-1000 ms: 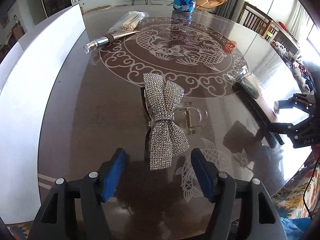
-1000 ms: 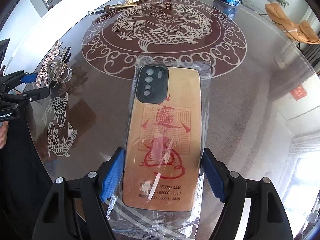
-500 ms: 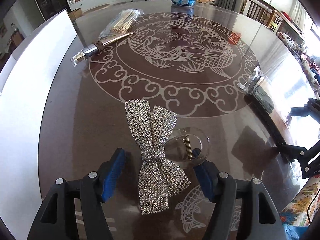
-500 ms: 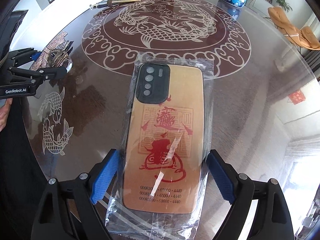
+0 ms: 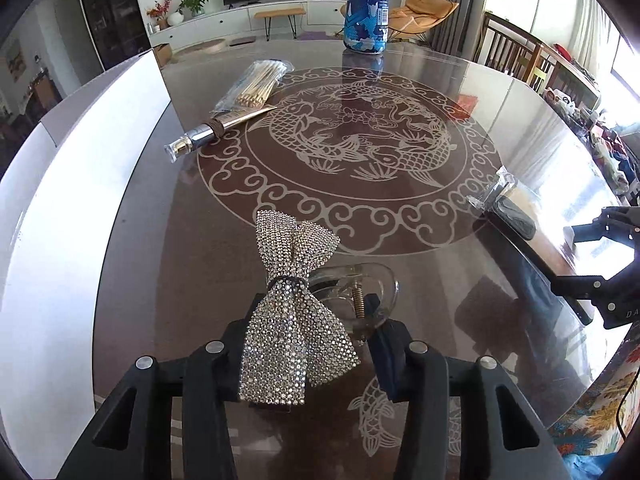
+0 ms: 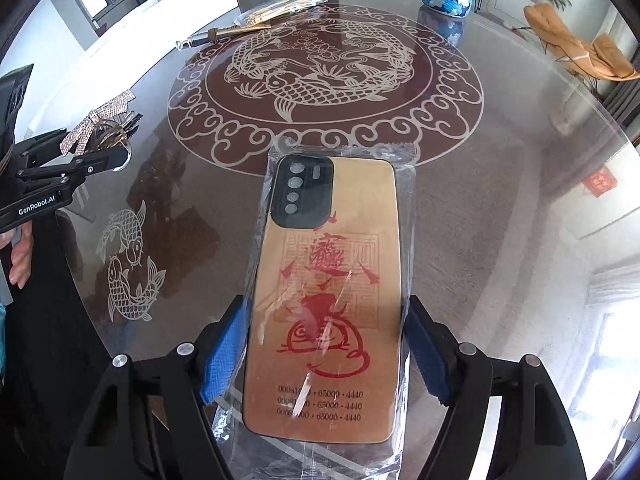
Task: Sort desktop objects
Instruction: 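Carry the clip and phone case into the white bin and open both tools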
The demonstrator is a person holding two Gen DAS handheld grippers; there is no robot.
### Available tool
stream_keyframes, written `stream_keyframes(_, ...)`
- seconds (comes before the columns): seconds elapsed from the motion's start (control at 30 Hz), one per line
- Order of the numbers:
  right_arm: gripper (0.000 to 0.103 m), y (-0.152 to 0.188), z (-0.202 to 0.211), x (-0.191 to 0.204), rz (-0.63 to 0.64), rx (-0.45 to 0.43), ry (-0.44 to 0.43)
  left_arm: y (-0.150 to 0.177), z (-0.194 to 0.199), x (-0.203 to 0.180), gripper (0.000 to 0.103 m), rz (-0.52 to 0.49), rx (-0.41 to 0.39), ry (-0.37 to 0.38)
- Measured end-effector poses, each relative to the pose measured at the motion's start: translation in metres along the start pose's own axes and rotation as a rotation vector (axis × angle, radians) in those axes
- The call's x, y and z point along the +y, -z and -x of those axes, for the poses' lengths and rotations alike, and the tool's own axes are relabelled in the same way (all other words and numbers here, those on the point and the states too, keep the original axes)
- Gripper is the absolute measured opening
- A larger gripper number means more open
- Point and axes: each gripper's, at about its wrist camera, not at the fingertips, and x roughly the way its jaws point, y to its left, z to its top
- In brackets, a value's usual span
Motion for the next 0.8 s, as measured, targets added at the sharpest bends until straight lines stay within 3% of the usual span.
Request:
stream_keyframes(0.47,0.076,-0.013,0.023,0.014,0.003,-0.041,-0.018,0.013,0.025,0.011,0.047,0.031,-0.012,0.016)
stream_keyframes(0.8,0.076,-0.068,0.05,0.069,0.106,-0.113,-0.083,0.013,0.067,0.057,0.047,0.107,-0.058,-0.003)
